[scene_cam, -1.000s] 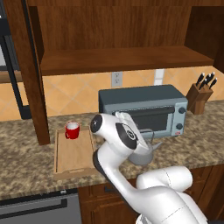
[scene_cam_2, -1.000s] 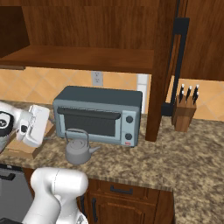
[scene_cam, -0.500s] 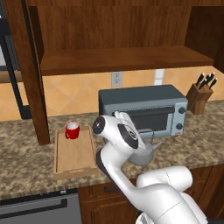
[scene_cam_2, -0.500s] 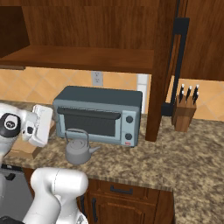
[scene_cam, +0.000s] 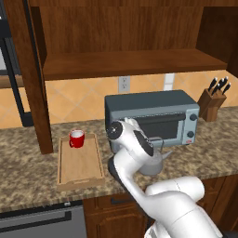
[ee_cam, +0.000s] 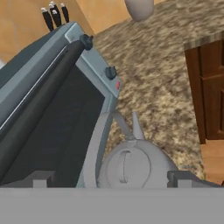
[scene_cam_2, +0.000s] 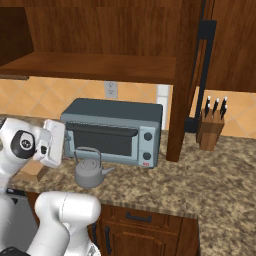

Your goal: Pick the kettle from the counter and place it on the tray. Then pick the mug from the cabinet and place it on the tray. Then close the cabinet doors.

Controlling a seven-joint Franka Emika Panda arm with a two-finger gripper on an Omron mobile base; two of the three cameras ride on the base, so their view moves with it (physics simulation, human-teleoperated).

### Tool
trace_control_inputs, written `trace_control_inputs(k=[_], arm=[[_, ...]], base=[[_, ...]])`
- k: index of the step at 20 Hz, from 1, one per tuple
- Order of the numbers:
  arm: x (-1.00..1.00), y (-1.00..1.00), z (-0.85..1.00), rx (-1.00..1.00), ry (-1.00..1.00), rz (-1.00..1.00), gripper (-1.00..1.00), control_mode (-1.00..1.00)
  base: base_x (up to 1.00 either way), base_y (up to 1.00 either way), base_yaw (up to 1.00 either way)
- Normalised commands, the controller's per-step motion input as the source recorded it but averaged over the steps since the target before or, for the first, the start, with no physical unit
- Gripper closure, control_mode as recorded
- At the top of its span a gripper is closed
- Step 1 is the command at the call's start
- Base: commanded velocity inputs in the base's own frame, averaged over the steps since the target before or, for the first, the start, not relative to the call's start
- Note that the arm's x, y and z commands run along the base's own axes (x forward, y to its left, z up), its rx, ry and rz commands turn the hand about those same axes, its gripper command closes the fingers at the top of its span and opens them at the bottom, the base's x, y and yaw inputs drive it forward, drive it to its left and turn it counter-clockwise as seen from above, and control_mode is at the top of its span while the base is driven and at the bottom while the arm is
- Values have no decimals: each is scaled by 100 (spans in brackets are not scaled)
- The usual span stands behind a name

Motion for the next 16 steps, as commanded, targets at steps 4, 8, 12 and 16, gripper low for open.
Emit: trace_control_inputs(k=[4, 8, 12, 16], arm=[[20, -3, -7, 10, -10, 2, -100, -100], [22, -2, -6, 5, -9, 0, -100, -100], [22, -3, -17, 4, -3, 0, -100, -100], [19, -1, -20, 4, 0, 0, -100, -100]], base=[[0, 0, 0], [0, 0, 0], [0, 0, 0], [0, 0, 0]])
